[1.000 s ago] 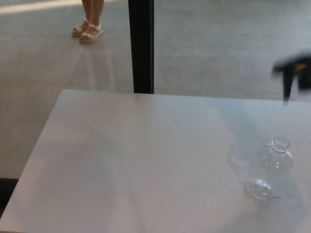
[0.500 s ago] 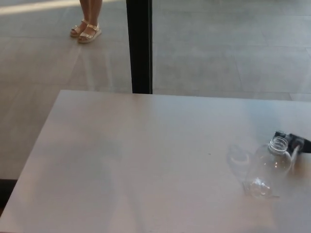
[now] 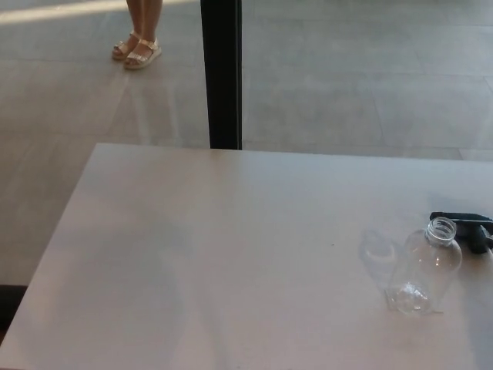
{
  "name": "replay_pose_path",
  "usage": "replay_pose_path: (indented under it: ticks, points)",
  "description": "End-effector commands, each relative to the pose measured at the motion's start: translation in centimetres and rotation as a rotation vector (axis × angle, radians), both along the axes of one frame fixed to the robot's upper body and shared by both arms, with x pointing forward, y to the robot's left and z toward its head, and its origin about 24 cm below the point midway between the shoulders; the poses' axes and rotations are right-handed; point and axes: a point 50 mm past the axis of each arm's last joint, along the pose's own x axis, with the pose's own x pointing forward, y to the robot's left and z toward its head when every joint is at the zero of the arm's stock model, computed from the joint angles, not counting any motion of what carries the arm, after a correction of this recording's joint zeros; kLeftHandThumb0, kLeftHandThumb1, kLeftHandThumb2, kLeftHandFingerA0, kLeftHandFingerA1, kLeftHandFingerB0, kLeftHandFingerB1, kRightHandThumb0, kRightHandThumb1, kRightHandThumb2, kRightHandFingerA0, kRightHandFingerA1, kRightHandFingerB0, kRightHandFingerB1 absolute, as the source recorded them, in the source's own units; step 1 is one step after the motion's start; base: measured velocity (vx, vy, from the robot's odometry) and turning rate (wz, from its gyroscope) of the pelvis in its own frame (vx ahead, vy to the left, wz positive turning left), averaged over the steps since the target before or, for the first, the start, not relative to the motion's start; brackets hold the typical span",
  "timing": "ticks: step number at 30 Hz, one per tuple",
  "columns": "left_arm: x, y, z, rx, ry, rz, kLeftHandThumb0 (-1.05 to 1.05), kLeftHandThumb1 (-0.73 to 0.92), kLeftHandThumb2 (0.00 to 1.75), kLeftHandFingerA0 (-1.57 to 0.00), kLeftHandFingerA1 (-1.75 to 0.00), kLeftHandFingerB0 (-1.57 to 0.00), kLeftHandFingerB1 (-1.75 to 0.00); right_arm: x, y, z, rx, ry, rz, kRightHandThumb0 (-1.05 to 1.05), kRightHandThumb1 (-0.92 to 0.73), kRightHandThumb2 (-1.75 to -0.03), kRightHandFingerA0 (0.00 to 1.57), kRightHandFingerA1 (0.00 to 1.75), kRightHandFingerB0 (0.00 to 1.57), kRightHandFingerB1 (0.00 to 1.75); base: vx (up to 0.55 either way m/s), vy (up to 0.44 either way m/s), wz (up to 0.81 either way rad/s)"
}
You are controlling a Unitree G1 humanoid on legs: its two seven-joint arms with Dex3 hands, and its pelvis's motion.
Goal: The robot uses its right hand to grab and lift the lid of the spray bottle kept in the middle of the desk and places the lid on the right side of the bottle
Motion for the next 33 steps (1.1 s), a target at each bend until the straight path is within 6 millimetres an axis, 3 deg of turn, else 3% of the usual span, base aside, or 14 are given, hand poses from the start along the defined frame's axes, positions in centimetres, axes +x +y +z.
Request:
replay_pose_path:
  ticks: [1,2,3,8,9,10,16,18,21,25,26,29,30,33]
  points:
    - [-0.4,0.5,0.4,0.021,-0.006,0.007,-1.01,0.92,0.76,-0.54,-0.51,-0.35,-0.39,-2.5,-1.0,-3.0,0.122,-0.079,-0.073,-0.26,-0.61,-1.0,0.88,1.7,0.74,1.48,0.0,0.0,0.0]
    - [-0.4,0.4,0.3,0.02,-0.007,0.008,-1.01,0.92,0.76,-0.54,-0.51,-0.35,-0.39,-2.5,-1.2,-3.0,0.126,-0.079,-0.082,-0.27,-0.61,-1.01,0.89,1.67,0.78,1.39,0.0,0.0,0.0]
    - [-0.4,0.4,0.3,0.022,-0.007,0.007,-0.92,0.77,1.19,-0.5,-0.6,-0.31,-0.51,-2.7,-1.5,-3.1,0.13,-0.081,-0.095,-0.26,-0.64,-0.99,0.9,1.62,0.83,1.27,0.0,0.0,0.0]
    - [-0.5,0.1,0.3,0.015,-0.012,-0.002,-0.95,0.82,1.2,-0.5,-0.6,-0.32,-0.51,-5.3,-4.9,-1.6,0.118,-0.132,-0.215,-0.35,-0.77,-0.66,0.82,1.46,0.64,0.52,0.0,0.0,0.0]
    - [-0.5,0.1,0.3,0.015,-0.011,0.0,-0.92,0.8,1.19,-0.51,-0.6,-0.32,-0.51,-6.0,-5.6,-1.2,0.117,-0.138,-0.243,-0.37,-0.75,-0.66,0.84,1.46,0.58,0.49,0.0,0.0,0.0]
    - [-0.4,0.1,0.3,0.012,-0.009,0.002,-0.94,0.92,0.77,-0.56,-0.51,-0.38,-0.37,-6.3,-6.0,-1.0,0.111,-0.144,-0.253,-0.43,-0.75,-0.67,0.84,1.5,0.53,0.48,0.0,0.0,0.0]
    - [-0.6,0.1,0.2,-0.004,-0.014,0.005,-0.94,0.92,0.76,-0.54,-0.51,-0.37,-0.39,-10.4,-11.3,1.9,0.066,-0.284,-0.437,-0.51,-0.73,-0.62,0.87,1.35,0.4,0.42,0.0,0.0,0.0]
    - [-0.6,0.1,0.1,0.002,-0.011,0.001,-0.96,0.92,0.77,-0.53,-0.51,-0.4,-0.41,-11.9,-12.7,2.9,0.031,-0.332,-0.513,-0.56,-0.58,-0.92,0.92,1.15,0.35,0.53,0.0,0.0,0.0]
    - [-0.5,0.1,0.0,0.001,-0.009,0.008,-0.93,0.92,0.77,-0.56,-0.53,-0.38,-0.4,-13.3,-14.4,3.1,0.048,-0.376,-0.58,-0.56,-0.72,-0.62,0.77,1.28,0.37,0.41,0.0,0.0,0.0]
    - [-0.3,0.1,0.0,-0.002,-0.005,0.0,-0.93,0.92,0.77,-0.55,-0.5,-0.37,-0.38,-17.2,-17.3,1.1,0.073,-0.339,-0.758,-0.61,-0.72,-0.62,0.71,1.01,0.3,0.34,0.0,0.0,0.0]
    - [-0.2,0.1,0.0,0.0,-0.005,-0.004,-0.96,0.82,1.2,-0.52,-0.6,-0.33,-0.5,-17.8,-17.7,0.3,0.088,-0.316,-0.789,-0.65,-0.57,-0.89,0.62,0.91,0.2,0.45,0.0,0.0,0.0]
    - [-0.2,0.1,0.0,-0.003,-0.008,0.0,-0.95,0.81,1.2,-0.51,-0.6,-0.33,-0.51,-19.2,-18.4,-2.2,0.088,-0.223,-0.862,-0.69,-0.73,-0.62,0.4,0.67,0.23,0.31,0.0,0.0,0.0]
    - [0.0,0.0,-0.1,0.0,-0.009,0.0,-0.95,0.92,0.77,-0.52,-0.5,-0.4,-0.41,-19.7,-18.5,-2.9,0.096,-0.194,-0.882,-0.74,-0.6,-0.95,0.29,0.6,0.1,0.42,0.0,0.0,0.0]
    - [0.2,-0.1,-0.1,-0.003,-0.01,0.001,-0.93,0.92,0.76,-0.55,-0.51,-0.38,-0.38,-20.8,-18.2,-6.1,0.188,-0.111,-0.96,-0.8,-0.6,-0.97,0.15,0.56,0.04,0.3,0.0,0.0,0.0]
